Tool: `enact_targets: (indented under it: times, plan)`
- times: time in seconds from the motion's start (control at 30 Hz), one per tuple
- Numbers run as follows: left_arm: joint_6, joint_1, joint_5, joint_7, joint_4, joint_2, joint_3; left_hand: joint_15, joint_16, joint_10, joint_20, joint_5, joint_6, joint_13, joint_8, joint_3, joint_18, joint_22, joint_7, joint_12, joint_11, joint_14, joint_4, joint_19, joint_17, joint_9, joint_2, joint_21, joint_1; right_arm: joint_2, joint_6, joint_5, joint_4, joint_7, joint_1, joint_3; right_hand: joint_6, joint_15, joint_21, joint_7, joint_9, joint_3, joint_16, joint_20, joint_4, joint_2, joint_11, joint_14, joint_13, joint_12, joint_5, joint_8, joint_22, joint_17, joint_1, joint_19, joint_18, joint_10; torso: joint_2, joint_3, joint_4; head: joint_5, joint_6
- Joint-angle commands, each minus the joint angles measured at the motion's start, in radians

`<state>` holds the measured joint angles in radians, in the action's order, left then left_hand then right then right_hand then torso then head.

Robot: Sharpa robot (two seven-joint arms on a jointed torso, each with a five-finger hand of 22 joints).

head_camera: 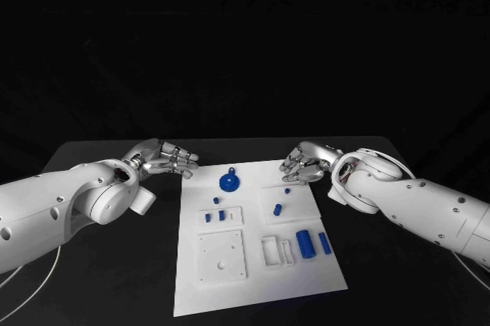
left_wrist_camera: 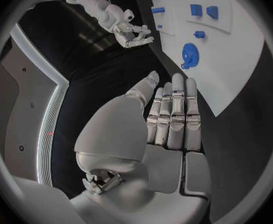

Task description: Assemble the parts on the task board

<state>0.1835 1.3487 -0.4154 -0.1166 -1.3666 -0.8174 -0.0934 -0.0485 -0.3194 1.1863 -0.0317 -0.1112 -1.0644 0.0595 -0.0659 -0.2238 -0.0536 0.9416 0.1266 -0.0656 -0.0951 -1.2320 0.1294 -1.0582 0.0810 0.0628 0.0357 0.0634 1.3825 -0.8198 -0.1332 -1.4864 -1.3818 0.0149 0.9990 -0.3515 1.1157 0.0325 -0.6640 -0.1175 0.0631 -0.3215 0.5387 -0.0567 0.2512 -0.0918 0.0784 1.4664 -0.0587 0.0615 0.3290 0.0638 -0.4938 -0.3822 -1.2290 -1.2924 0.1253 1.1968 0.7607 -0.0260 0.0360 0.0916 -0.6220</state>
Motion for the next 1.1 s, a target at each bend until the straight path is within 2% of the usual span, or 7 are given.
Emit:
enact_targets:
  times: [0.03, 0.3, 0.6, 0.67, 0.7, 0.73, 1.1]
  plan:
    - [0.01, 0.002, 0.118, -0.081, -0.018, -0.006, 0.001, 0.001, 0.027, -0.005, 0.003, 0.003, 0.002, -0.001, -0.004, 0.0, -0.013, -0.021, 0.006, 0.006, -0.004, -0.019, 0.0, -0.012, 0.011, 0.0, 0.003, 0.005, -0.008, 0.004, 0.045, -0.18, -0.017, 0.083, -0.001, 0.0, -0.004, 0.005, -0.007, 0.001, 0.001, -0.006, 0.019, -0.001, -0.014, -0.015, -0.005, 0.027, 0.0, -0.003, -0.012, -0.002, -0.018, -0.012, -0.002, -0.004, 0.003, -0.005, 0.0, -0.0005, -0.0028, -0.001, 0.003]
    - [-0.001, 0.002, 0.113, -0.128, -0.04, -0.019, 0.001, 0.003, 0.015, -0.019, 0.004, 0.014, 0.01, 0.0, -0.003, 0.099, -0.01, -0.092, 0.006, 0.005, -0.008, -0.035, -0.03, -0.055, 0.054, 0.0, 0.002, 0.003, -0.015, 0.015, 0.063, -0.262, -0.042, 0.137, -0.012, 0.002, -0.001, 0.007, 0.002, 0.001, 0.001, -0.052, 0.05, -0.002, -0.064, -0.055, -0.006, 0.021, 0.0, -0.003, -0.047, -0.002, -0.077, -0.027, -0.019, -0.006, 0.001, 0.0, -0.006, -0.0042, -0.0014, -0.004, 0.001]
    - [-0.002, 0.002, 0.118, -0.139, -0.047, -0.022, 0.0, -0.056, 0.217, -0.072, -0.054, 0.008, 0.013, 0.0, -0.005, 0.133, -0.015, -0.265, 0.009, 0.004, -0.032, 0.052, -0.03, 0.053, 0.004, 0.0, -0.012, -0.001, 0.002, 0.011, 0.12, -0.29, -0.063, 0.183, -0.023, 0.003, 0.008, 0.009, 0.006, 0.005, 0.001, -0.108, 0.09, -0.005, -0.097, -0.08, -0.01, 0.014, -0.001, -0.003, -0.055, -0.001, -0.146, -0.047, -0.019, -0.008, 0.0, 0.011, -0.013, -0.0104, 0.0086, -0.002, -0.009]
    - [-0.003, 0.002, 0.118, -0.14, -0.048, -0.022, 0.0, -0.064, 0.257, -0.076, -0.066, 0.007, 0.014, -0.001, -0.006, 0.145, -0.019, -0.349, 0.009, 0.005, -0.034, 0.05, -0.03, 0.064, 0.001, 0.0, -0.017, 0.0, 0.006, 0.01, 0.129, -0.295, -0.067, 0.189, -0.027, 0.003, 0.008, 0.009, 0.009, 0.005, 0.001, -0.108, 0.092, -0.005, -0.099, -0.081, -0.01, 0.014, -0.001, -0.003, -0.057, -0.001, -0.152, -0.048, -0.019, -0.009, 0.0, 0.01, -0.013, -0.0095, 0.0042, -0.004, -0.009]
    - [-0.003, 0.002, 0.118, -0.141, -0.048, -0.022, 0.0, -0.066, 0.246, -0.079, -0.066, 0.012, 0.01, -0.002, -0.008, 0.167, -0.015, -0.596, 0.011, 0.007, -0.03, 0.054, -0.025, 0.036, -0.003, 0.001, -0.032, 0.035, 0.015, 0.009, 0.133, -0.298, -0.069, 0.191, -0.029, 0.003, 0.008, 0.009, 0.015, 0.005, 0.001, -0.108, 0.094, -0.005, -0.104, -0.083, -0.01, 0.012, -0.001, -0.003, -0.062, -0.001, -0.164, -0.047, -0.021, -0.01, 0.0, 0.01, -0.013, -0.01, 0.0041, -0.005, -0.009]
    - [-0.003, 0.002, 0.118, -0.142, -0.048, -0.022, 0.0, -0.065, 0.254, -0.076, -0.067, 0.005, 0.013, -0.001, -0.006, 0.172, -0.013, -0.637, 0.009, 0.005, -0.034, 0.057, -0.025, 0.032, -0.004, 0.0, -0.031, 0.039, 0.013, 0.009, 0.135, -0.302, -0.071, 0.194, -0.031, 0.004, 0.008, 0.009, 0.017, 0.005, 0.001, -0.108, 0.095, -0.005, -0.105, -0.084, -0.01, 0.012, -0.001, -0.003, -0.063, -0.001, -0.166, -0.047, -0.021, -0.011, 0.0, 0.01, -0.013, -0.0093, 0.003, -0.007, -0.01]
    - [-0.006, 0.002, 0.119, -0.146, -0.047, -0.023, 0.0, -0.065, 0.256, -0.076, -0.065, 0.004, 0.011, -0.001, -0.006, 0.163, -0.009, -0.683, 0.009, 0.005, -0.035, 0.057, -0.023, 0.014, -0.004, 0.0, -0.028, 0.018, 0.009, 0.011, 0.137, -0.323, -0.074, 0.206, -0.043, 0.005, 0.011, 0.01, 0.055, 0.006, 0.002, -0.123, 0.111, -0.006, -0.118, -0.094, -0.011, 0.011, -0.001, -0.003, -0.075, -0.001, -0.236, -0.055, -0.026, -0.023, -0.001, 0.015, -0.012, -0.0066, 0.0035, -0.007, -0.01]
